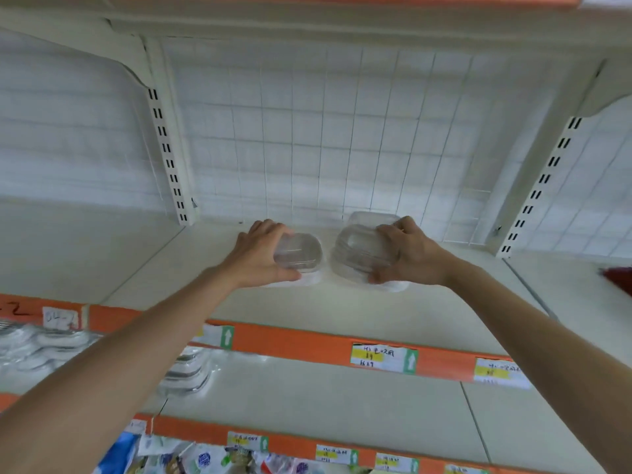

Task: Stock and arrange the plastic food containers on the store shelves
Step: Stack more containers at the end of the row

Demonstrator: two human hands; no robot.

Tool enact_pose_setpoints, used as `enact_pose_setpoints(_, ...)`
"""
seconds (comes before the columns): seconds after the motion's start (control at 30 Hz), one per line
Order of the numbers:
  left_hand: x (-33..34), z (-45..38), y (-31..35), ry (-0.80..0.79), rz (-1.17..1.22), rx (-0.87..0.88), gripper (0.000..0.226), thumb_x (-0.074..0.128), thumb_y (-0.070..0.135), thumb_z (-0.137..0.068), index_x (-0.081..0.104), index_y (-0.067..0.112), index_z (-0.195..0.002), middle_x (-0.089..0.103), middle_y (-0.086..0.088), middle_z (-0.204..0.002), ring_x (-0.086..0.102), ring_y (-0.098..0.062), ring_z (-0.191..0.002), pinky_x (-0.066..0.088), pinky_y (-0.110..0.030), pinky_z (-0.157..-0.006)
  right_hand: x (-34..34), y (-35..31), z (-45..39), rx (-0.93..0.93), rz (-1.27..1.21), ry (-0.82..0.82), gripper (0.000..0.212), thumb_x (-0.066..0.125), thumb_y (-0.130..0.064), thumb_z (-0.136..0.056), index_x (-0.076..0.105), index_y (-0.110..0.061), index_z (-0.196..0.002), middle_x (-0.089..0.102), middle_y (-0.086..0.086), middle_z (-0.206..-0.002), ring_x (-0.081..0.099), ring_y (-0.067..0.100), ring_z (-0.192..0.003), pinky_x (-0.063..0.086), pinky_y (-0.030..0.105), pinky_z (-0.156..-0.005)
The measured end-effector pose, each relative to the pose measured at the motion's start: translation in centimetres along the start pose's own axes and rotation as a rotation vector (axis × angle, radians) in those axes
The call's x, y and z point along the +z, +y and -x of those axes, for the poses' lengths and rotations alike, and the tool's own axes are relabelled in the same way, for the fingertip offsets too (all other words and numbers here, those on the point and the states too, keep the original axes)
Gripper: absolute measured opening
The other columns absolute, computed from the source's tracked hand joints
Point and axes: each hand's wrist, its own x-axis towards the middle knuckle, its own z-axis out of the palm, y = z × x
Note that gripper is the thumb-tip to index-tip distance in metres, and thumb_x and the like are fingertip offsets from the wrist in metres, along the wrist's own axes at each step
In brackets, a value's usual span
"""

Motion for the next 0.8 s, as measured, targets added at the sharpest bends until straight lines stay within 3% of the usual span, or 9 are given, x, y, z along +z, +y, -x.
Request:
enact_pose_setpoints(0.13, -0.2, -2.7, 0.8, 0.06, 0.023, -0.007, 0.07, 0.077, 0.051, -0.066, 0.046, 0.025, -0.123, 0.043, 0.008, -0.12, 0.036, -0.014, -0.117, 0.031, -0.037, -0.098, -2.8, 1.4, -2.2, 0.022, -0.028, 0.066, 0.084, 0.084, -0.042, -0.061, 0.044, -0.025, -0.132, 0.029, -0.001, -0.112, 0.035, 0.021, -0.111, 0.039, 0.03, -0.096)
enact_pose_setpoints(0.37, -2.7, -6.6, 0.5, 0.084, 0.023, -0.014, 0.063, 0.078, 0.05, -0.065, 0.05, 0.027, -0.117, 0.045, 0.009, -0.115, 0.037, -0.013, -0.114, 0.03, -0.034, -0.092, -4.6, 2.7, -6.6, 0.161, 0.114, 0.098, 0.095, 0.081, -0.046, -0.064, 0.033, -0.021, -0.142, 0.034, 0.0, -0.131, 0.027, 0.024, -0.123, 0.033, 0.044, -0.105)
enact_pose_setpoints(0.53, -4.1, -8.6, -0.1, 0.069, 0.061, 0.016, 0.059, 0.079, 0.047, -0.066, 0.051, 0.027, -0.114, 0.046, 0.01, -0.113, 0.038, -0.012, -0.113, 0.031, -0.036, -0.097, -5.1, 3.3, -8.8, 0.146, 0.257, 0.009, 0.094, 0.076, -0.046, -0.072, 0.027, -0.016, -0.146, 0.034, 0.004, -0.14, 0.026, 0.024, -0.127, 0.02, 0.029, -0.105)
enact_pose_setpoints(0.8, -4.0, -9.7, -1.2, 0.018, 0.114, 0.041, 0.056, 0.079, 0.045, -0.067, 0.052, 0.027, -0.113, 0.048, 0.009, -0.111, 0.041, -0.013, -0.11, 0.036, -0.039, -0.098, -4.1, 4.7, -10.0, 0.243, 0.124, -0.133, 0.09, 0.075, -0.037, -0.076, 0.023, -0.025, -0.148, 0.031, -0.001, -0.151, 0.03, 0.022, -0.137, 0.021, 0.029, -0.107)
